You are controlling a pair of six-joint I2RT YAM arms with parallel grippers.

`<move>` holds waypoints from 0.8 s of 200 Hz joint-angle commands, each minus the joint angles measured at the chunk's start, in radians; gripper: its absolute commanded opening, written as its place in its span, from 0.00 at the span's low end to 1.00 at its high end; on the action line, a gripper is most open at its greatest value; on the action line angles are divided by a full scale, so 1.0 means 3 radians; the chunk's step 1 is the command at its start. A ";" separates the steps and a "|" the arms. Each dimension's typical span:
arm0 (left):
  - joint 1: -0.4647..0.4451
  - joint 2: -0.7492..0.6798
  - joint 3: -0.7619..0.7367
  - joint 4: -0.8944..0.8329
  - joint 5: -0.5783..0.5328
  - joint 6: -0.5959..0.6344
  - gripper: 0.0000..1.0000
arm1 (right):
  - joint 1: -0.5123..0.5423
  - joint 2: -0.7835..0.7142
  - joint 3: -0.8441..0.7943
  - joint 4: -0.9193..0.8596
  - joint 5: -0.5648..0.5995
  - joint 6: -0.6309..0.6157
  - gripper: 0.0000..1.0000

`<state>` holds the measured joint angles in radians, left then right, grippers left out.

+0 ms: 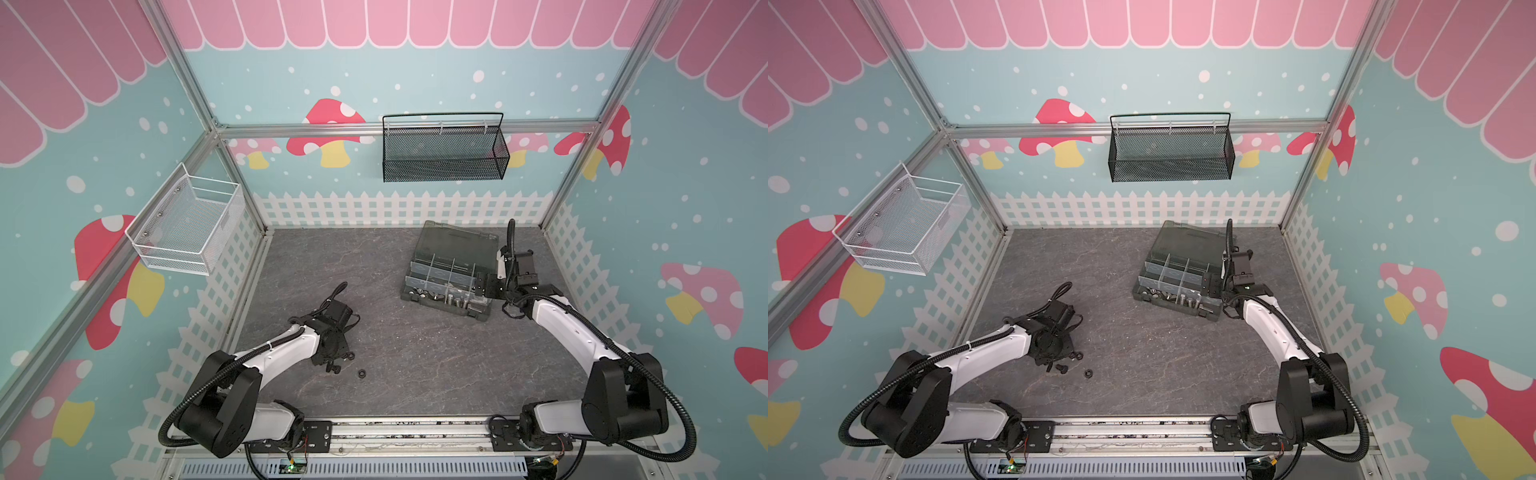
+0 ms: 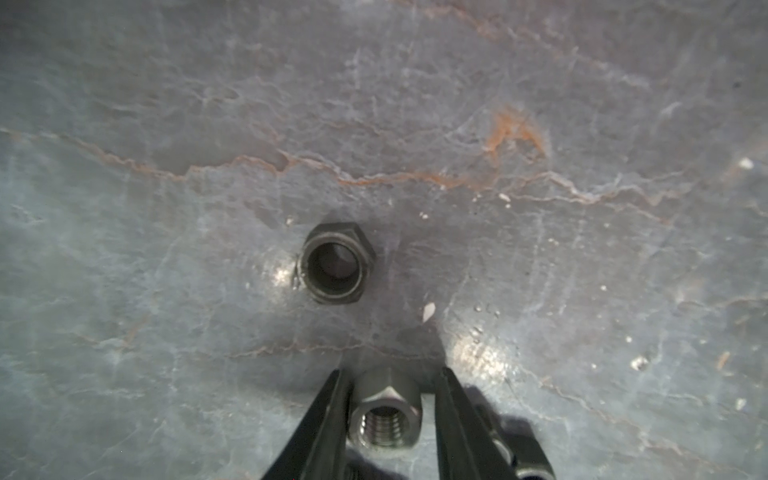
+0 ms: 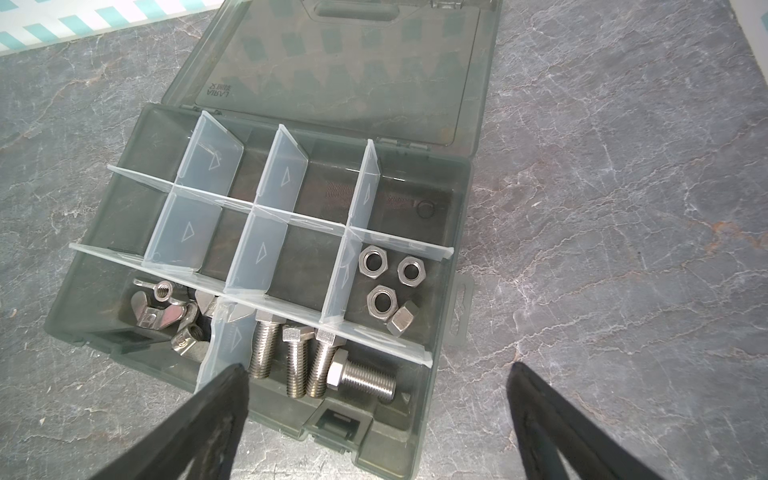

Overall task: Sort the screws and nuts into containers
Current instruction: 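Close the left gripper on the silver hex nut, then lift the nut with the left gripper toward the organizer while the right gripper withdraws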

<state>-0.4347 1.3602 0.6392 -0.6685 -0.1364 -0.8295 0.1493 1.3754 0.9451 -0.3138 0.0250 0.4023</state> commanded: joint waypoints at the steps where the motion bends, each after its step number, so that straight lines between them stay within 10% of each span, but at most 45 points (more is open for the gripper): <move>1: 0.0007 0.0030 -0.0141 -0.0137 0.0141 -0.0024 0.41 | -0.0014 0.0004 -0.0006 -0.0012 -0.0022 0.0034 0.98; 160: -0.0059 -0.0017 -0.0164 -0.0202 0.0063 -0.0191 0.25 | -0.0016 -0.0016 -0.0031 -0.0005 -0.0042 0.0045 0.98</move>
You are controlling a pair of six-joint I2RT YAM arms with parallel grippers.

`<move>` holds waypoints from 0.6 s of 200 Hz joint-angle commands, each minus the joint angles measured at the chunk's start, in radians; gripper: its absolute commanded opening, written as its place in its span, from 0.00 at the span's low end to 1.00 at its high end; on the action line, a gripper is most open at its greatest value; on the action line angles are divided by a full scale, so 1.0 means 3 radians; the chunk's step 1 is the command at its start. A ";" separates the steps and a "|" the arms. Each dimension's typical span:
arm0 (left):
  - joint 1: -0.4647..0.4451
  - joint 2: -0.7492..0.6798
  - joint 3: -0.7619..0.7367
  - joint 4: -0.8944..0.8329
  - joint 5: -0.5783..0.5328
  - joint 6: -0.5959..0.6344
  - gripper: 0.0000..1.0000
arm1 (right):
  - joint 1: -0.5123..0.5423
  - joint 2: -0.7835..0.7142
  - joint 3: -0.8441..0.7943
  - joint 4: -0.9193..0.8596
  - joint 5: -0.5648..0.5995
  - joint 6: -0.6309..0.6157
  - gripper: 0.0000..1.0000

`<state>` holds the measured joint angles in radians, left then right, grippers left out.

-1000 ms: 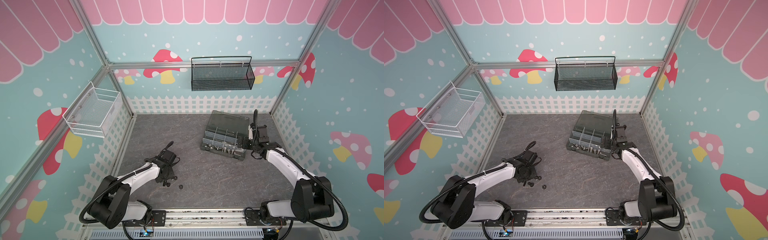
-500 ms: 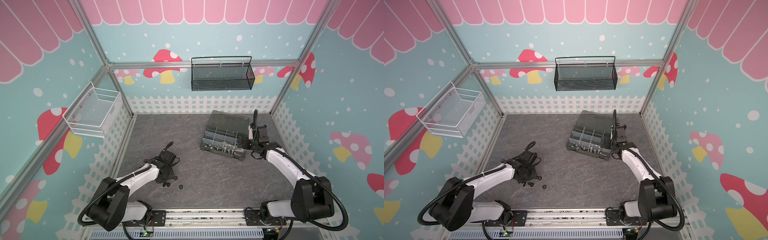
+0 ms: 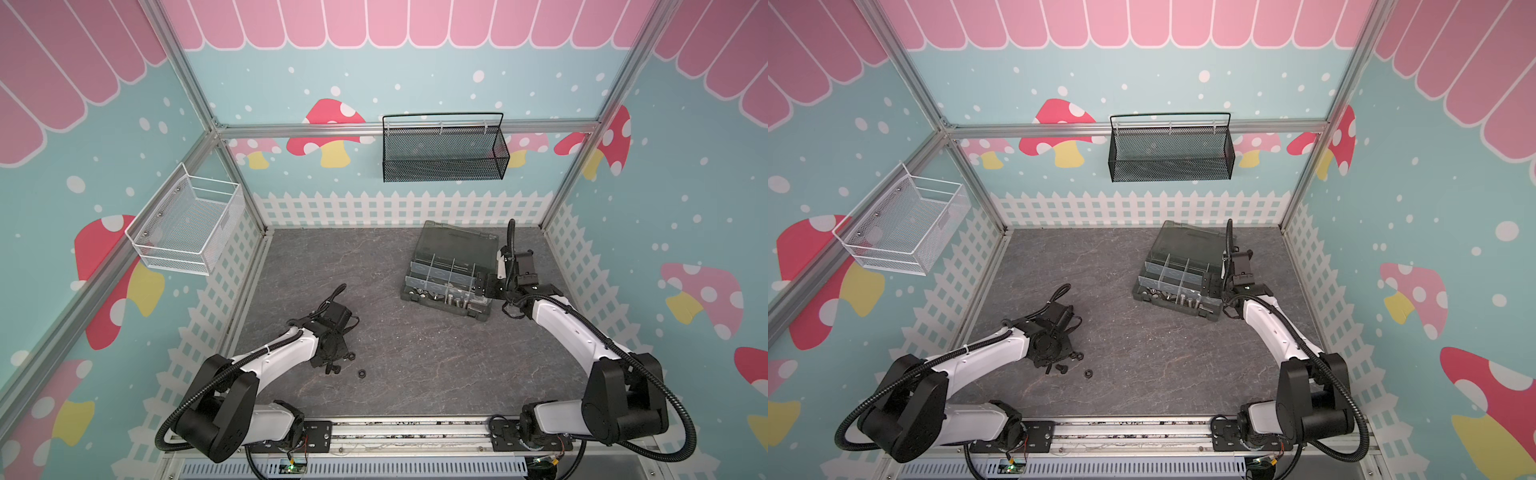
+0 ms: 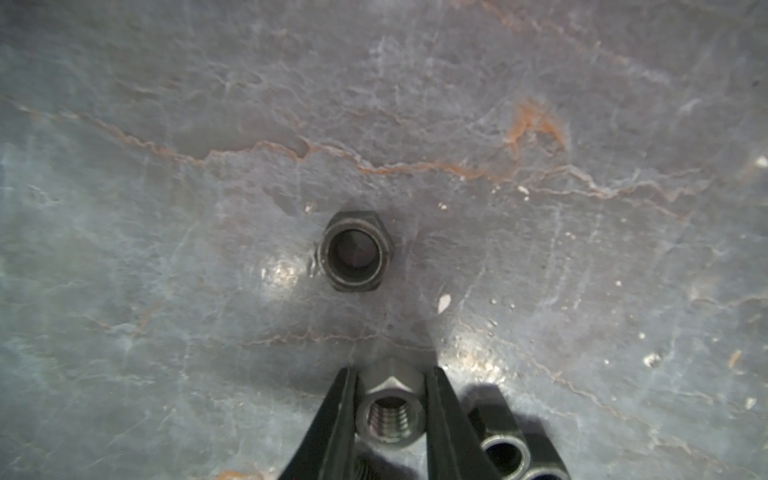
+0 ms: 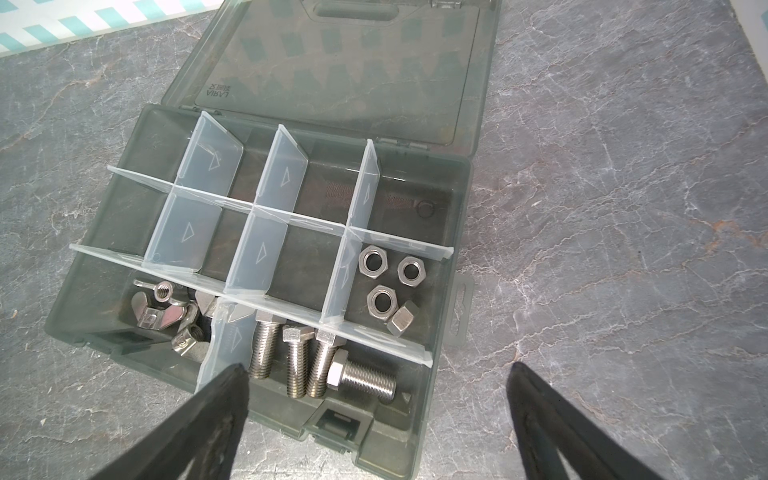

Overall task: Sort the screws and nuts into containers
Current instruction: 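Lift the nut with the left gripper toward the organizer while the right gripper withdraws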

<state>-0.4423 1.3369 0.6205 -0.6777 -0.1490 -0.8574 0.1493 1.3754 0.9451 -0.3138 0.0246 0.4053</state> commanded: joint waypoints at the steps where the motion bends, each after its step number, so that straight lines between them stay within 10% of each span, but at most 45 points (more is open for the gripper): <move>1: -0.0034 0.0054 -0.0101 -0.0173 0.0104 -0.0098 0.25 | -0.0016 -0.0015 -0.0029 -0.0006 -0.0038 0.0032 0.98; 120: -0.0355 0.0059 0.0988 0.0104 -0.0346 0.0268 0.06 | -0.0014 -0.0368 -0.0206 0.0089 0.0289 0.0224 0.98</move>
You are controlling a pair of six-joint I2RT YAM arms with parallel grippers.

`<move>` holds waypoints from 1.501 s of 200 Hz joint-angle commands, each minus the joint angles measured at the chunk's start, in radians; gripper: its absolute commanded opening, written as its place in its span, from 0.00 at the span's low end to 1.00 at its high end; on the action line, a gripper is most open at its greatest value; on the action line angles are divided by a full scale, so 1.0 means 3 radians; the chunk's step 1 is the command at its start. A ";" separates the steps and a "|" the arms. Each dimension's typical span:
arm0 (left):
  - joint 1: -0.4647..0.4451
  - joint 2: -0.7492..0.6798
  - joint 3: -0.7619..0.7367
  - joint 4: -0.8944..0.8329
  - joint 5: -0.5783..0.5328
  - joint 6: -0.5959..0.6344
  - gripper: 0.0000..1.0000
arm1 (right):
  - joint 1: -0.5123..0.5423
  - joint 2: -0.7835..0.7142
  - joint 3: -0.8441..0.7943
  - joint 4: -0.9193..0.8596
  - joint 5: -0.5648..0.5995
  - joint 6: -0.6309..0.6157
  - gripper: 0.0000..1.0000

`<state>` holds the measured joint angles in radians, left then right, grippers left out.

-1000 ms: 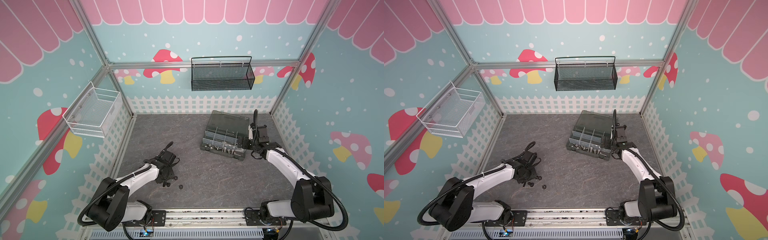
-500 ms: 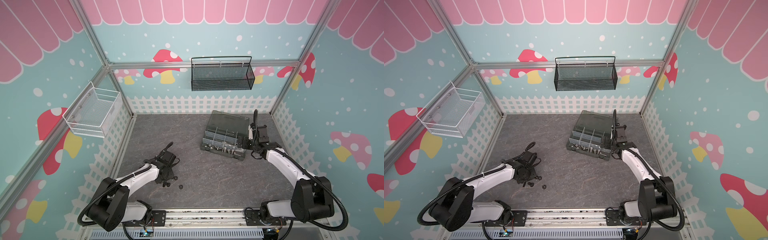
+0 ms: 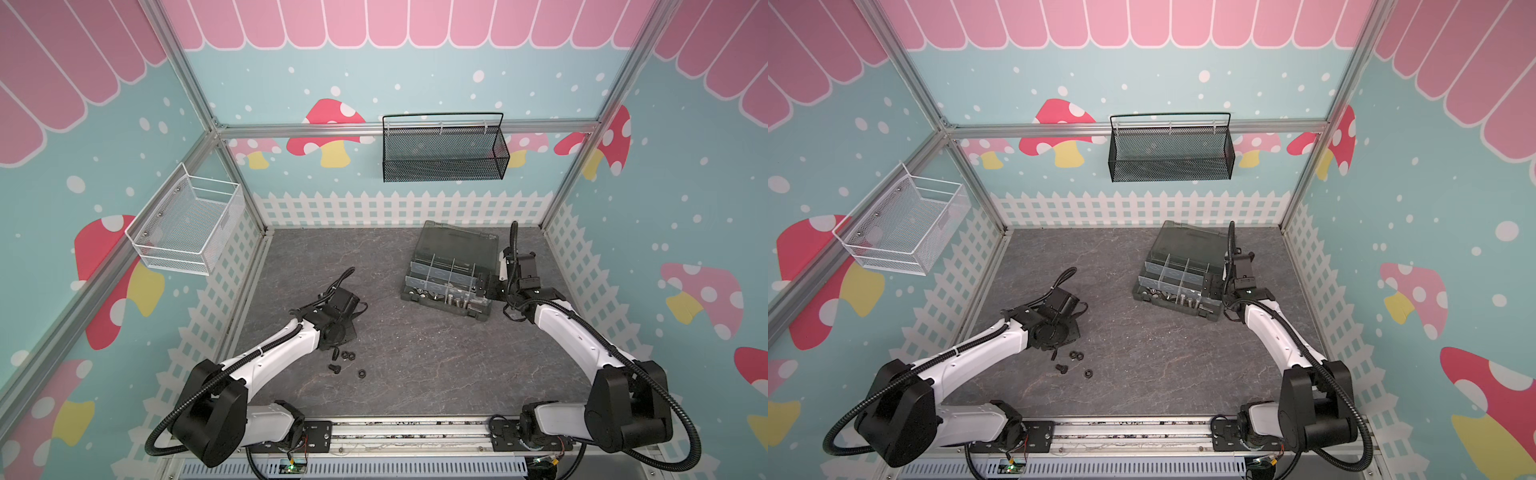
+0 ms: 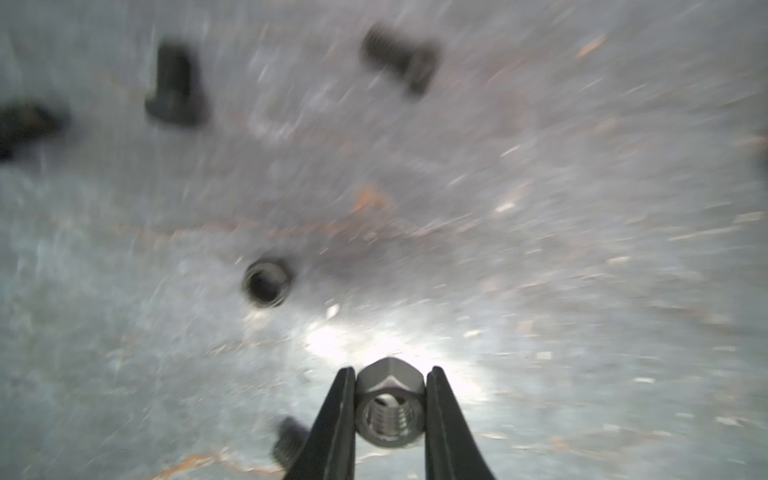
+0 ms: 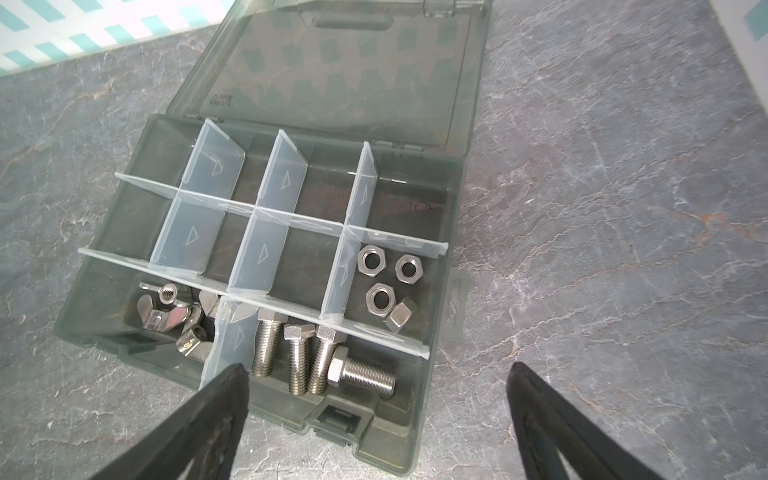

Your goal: Sort the screws and nuts into containers

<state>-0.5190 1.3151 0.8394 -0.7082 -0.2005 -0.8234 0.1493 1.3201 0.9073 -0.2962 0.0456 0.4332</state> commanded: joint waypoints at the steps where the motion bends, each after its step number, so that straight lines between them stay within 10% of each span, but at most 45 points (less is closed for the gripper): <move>1: -0.0108 0.0142 0.0274 0.0214 -0.0172 0.0161 0.06 | -0.0016 -0.0193 -0.0085 0.0031 0.0231 0.0134 0.98; 158: -0.1092 0.3003 0.3647 0.1162 0.0961 0.0929 0.06 | -0.0017 -0.1601 -0.0329 -0.0051 0.0908 0.0364 0.98; 234: -0.1154 0.3774 0.4509 0.1093 0.1272 0.0908 0.07 | -0.0013 -0.1883 -0.0382 0.0022 0.0908 0.0416 0.98; 300: -0.1155 0.4272 0.5234 0.0788 0.1325 0.0916 0.27 | -0.0017 -0.1852 -0.0463 0.0167 0.0812 0.0424 0.98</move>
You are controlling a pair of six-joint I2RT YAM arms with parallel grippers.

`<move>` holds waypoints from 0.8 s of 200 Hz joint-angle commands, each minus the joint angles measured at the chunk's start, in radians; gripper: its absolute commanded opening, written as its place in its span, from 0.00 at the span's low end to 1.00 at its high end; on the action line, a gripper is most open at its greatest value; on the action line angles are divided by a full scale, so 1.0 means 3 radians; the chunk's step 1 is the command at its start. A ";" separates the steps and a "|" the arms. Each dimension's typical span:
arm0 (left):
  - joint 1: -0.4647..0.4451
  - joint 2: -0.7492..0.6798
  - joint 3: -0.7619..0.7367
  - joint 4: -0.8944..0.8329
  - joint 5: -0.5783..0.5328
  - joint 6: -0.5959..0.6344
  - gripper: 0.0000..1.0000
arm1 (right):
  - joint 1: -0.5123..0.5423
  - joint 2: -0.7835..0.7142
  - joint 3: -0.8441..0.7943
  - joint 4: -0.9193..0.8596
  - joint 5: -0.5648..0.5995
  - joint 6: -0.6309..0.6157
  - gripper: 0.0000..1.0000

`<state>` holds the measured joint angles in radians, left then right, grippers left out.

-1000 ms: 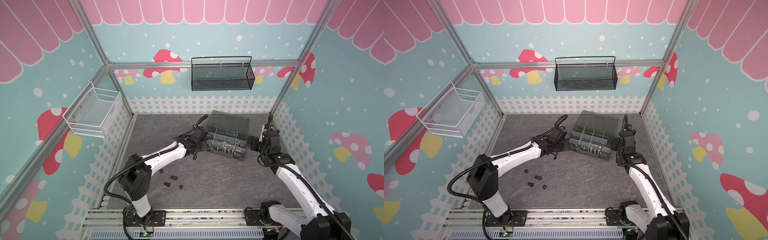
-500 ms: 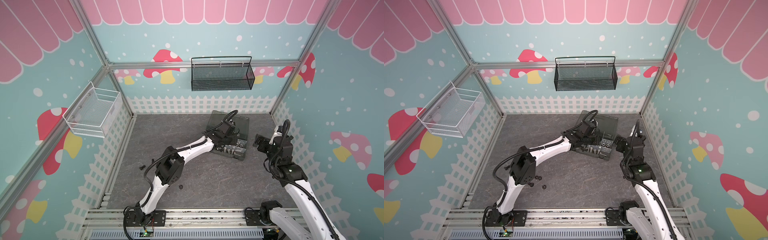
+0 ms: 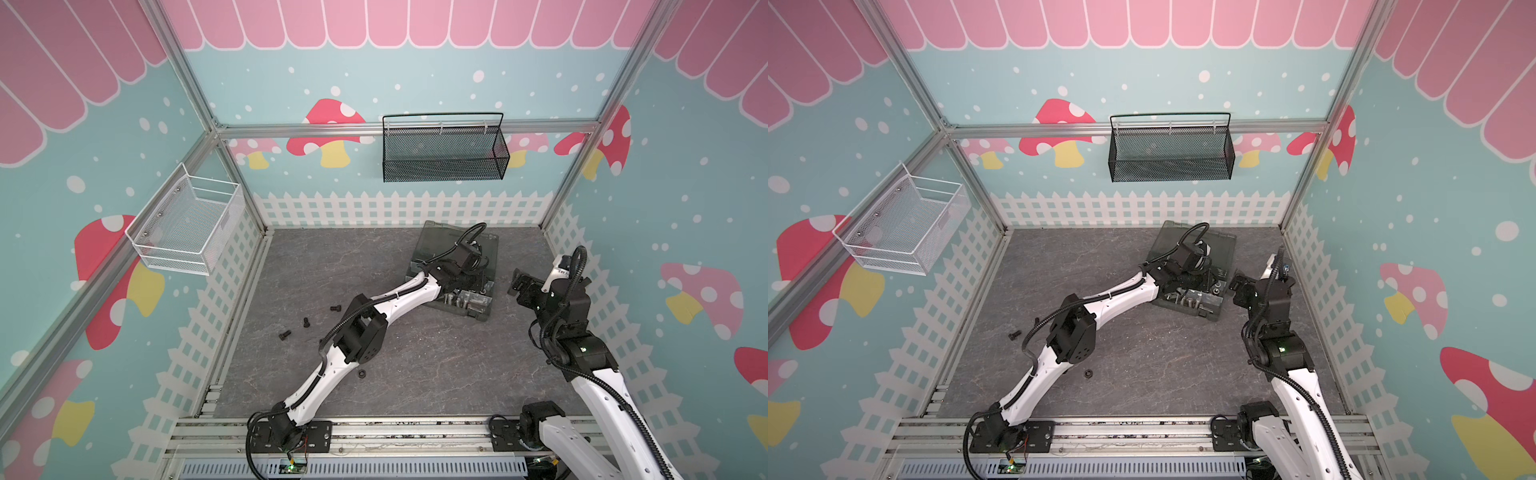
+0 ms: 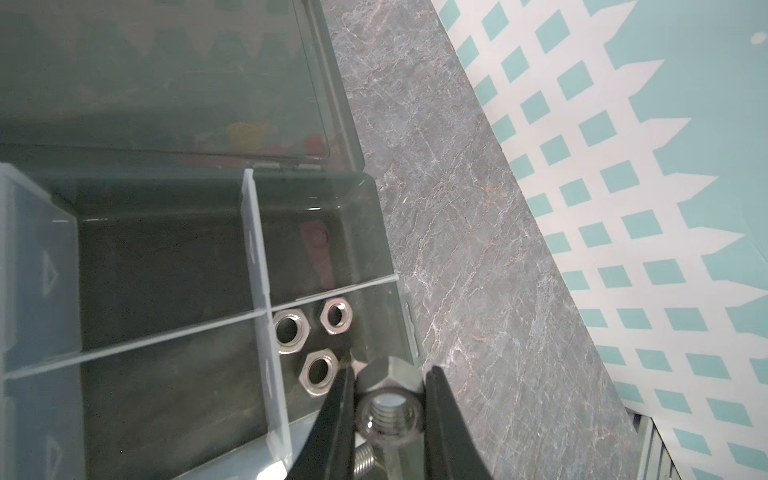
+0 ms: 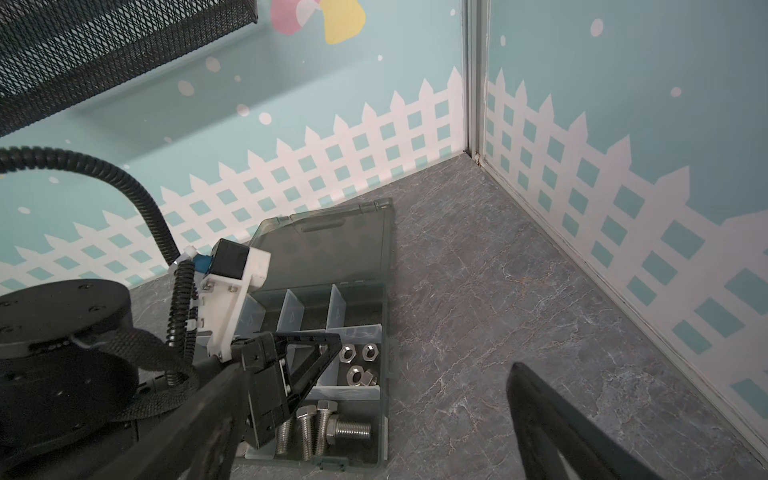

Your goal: Sort the screws and nuts into containers

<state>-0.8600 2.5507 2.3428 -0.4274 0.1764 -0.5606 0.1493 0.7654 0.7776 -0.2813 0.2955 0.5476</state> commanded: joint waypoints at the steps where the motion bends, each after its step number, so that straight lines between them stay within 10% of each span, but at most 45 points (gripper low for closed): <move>1: -0.0018 0.0156 0.0226 -0.0149 0.0067 0.0034 0.28 | -0.0017 -0.0001 -0.0030 0.0116 -0.0022 0.0039 0.98; 77: -0.0013 -0.0263 0.0058 -0.0215 -0.0292 0.0026 0.51 | -0.0017 0.0025 0.0027 0.0125 -0.0026 -0.0028 0.98; 160: 0.0305 -0.2395 -0.2446 -0.0089 -0.0975 -0.0167 0.71 | -0.0016 0.0002 0.0050 0.0150 0.0110 0.0086 0.98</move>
<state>-0.8272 2.0029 1.7950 -0.4633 -0.0158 -0.5842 0.1493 0.7708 0.7780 -0.2604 0.3000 0.5484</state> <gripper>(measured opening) 0.666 0.981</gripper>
